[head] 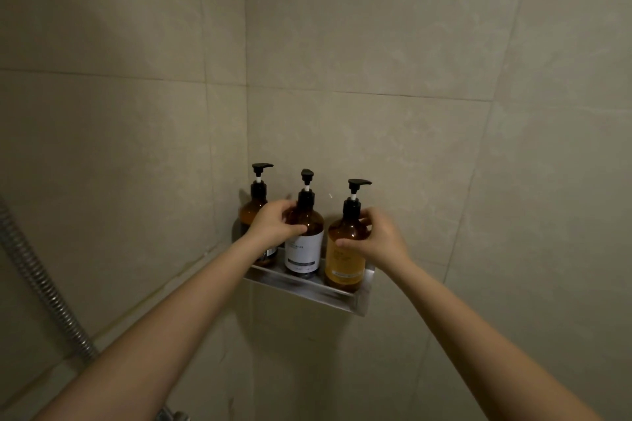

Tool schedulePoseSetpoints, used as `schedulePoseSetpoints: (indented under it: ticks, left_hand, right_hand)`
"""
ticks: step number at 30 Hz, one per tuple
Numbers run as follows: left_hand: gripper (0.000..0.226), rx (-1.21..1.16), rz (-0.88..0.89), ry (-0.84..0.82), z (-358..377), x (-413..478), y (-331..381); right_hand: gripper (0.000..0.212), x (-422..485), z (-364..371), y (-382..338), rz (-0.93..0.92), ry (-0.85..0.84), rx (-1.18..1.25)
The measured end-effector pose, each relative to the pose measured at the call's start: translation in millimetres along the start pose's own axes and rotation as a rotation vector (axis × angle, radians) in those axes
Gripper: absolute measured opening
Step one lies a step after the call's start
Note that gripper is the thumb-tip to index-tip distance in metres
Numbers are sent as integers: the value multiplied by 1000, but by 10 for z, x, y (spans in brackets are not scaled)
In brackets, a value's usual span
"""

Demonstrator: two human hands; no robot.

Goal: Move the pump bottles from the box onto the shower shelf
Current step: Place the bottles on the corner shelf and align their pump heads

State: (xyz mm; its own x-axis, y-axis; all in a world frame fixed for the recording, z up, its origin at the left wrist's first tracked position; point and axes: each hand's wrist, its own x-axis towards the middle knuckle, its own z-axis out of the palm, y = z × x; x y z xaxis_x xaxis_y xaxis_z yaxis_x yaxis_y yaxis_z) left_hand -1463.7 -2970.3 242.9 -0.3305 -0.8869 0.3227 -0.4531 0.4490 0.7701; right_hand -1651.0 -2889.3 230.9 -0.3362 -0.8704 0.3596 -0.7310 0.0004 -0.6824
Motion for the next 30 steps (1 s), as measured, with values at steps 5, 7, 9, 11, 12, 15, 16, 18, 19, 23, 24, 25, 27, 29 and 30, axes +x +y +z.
schedulePoseSetpoints:
  ticks: [5,7,9,11,12,15,16,18,19,23,24,25,27,29,30]
  left_hand:
    - [56,-60,82,120,-144,-63,11]
    - [39,-102,105,274,-254,-81,-28]
    - [30,-95,93,434,-367,-80,-107]
    - [29,-36,53,524,-455,-66,-196]
    - [31,5,23,533,-486,-50,-238]
    - [44,85,-90,439,-505,3,-342]
    - [50,86,-114,390,-489,15,-364]
    - [62,57,-139,293,-456,35,-395]
    - [67,43,-140,250,-447,45,-406]
    - [72,29,-133,186,-476,105,-452]
    - [73,33,-135,186,-486,118,-461]
    - [73,49,-138,188,-494,127,-468]
    - [70,138,-125,201,-491,139,-485]
    - [64,244,-103,221,-478,135,-489]
    - [61,274,-97,235,-469,129,-493]
  right_hand:
    - [63,7,-7,14,1,-1,17]
    - [64,3,2,26,-4,3,33]
    - [64,-2,17,39,-7,15,45]
    - [64,-12,25,44,-7,20,61]
    - [65,-13,24,48,-6,20,71]
    - [67,-11,21,63,-16,17,76]
    - [67,-12,25,70,-19,18,80]
    - [65,-18,35,90,-22,27,94]
    - [64,-21,45,100,-22,31,99]
    - [64,-22,64,114,-26,36,104]
    - [64,-21,63,111,-24,36,105]
    - [65,-19,62,110,-23,35,106]
    - [65,-19,61,107,-24,36,98]
    - [66,-23,56,98,-19,33,95]
    - [66,-24,53,94,-14,30,98]
